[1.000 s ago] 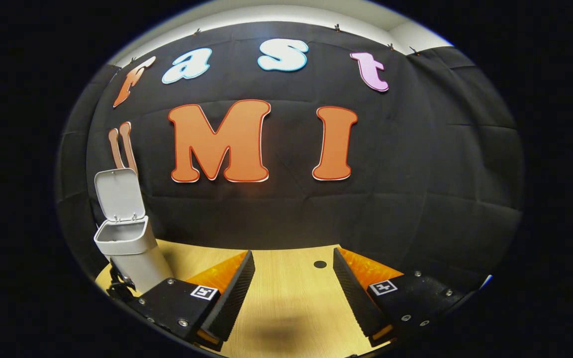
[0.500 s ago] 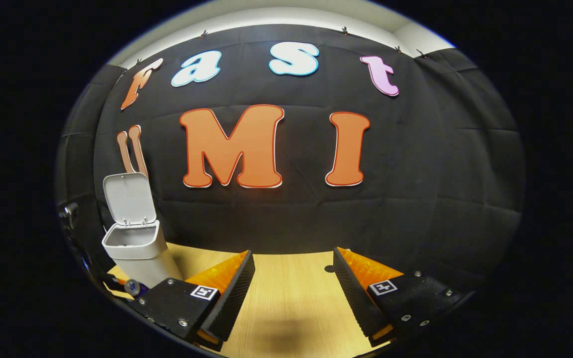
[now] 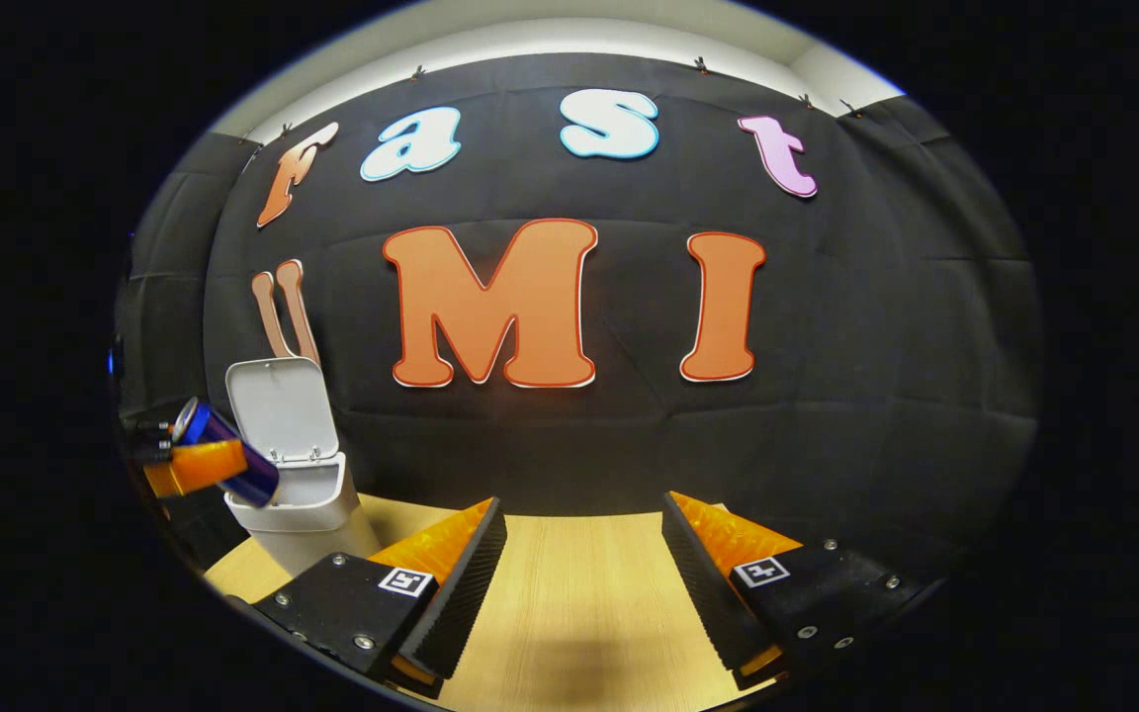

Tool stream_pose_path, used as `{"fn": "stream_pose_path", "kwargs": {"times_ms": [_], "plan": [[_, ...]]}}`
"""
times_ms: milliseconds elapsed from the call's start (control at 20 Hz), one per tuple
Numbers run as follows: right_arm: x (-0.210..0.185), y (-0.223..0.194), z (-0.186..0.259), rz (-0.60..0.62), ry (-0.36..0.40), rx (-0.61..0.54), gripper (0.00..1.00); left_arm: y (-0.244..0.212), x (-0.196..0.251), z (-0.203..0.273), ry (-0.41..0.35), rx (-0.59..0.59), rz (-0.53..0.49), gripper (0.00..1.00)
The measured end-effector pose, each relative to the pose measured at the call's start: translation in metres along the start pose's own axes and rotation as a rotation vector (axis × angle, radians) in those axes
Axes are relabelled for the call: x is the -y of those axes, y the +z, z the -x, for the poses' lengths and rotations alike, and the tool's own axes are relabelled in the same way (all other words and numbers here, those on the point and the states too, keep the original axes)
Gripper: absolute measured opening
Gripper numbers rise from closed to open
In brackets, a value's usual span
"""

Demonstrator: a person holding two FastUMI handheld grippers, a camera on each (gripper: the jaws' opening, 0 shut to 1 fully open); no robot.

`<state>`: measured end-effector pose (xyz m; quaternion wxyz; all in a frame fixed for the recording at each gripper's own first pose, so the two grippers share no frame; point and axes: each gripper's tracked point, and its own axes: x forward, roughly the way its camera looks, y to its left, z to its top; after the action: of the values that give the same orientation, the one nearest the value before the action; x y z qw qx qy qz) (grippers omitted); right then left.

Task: Press the lid of the desktop garbage bin to open it, pick up the crumpled paper on the desktop and throw it into the bin, then pick up the pop can on the desktop and drop it into the bin, and finally close the garbage bin lid.

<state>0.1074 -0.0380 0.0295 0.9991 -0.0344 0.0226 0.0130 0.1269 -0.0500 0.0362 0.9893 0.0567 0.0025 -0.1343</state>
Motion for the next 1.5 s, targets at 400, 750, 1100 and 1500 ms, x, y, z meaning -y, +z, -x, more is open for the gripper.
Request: {"fn": "stream_pose_path", "kwargs": {"times_ms": [400,750,1100,1500], "plan": [[-0.002,-0.005,-0.002,-0.018,-0.003,-0.017,0.94,-0.016,-0.125,-0.043,0.244,-0.109,0.035,0.81],[-0.010,-0.008,-0.004,-0.009,0.017,-0.042,0.94,-0.075,-0.157,-0.069,0.292,-0.223,0.101,0.81],[-0.010,-0.011,-0.009,-0.002,0.016,-0.060,0.94,-0.093,-0.155,-0.084,0.241,-0.218,0.098,0.93],[-0.019,-0.015,-0.012,-0.009,0.042,-0.075,0.94,-0.064,-0.131,-0.074,0.175,-0.177,-0.006,0.94]]}}
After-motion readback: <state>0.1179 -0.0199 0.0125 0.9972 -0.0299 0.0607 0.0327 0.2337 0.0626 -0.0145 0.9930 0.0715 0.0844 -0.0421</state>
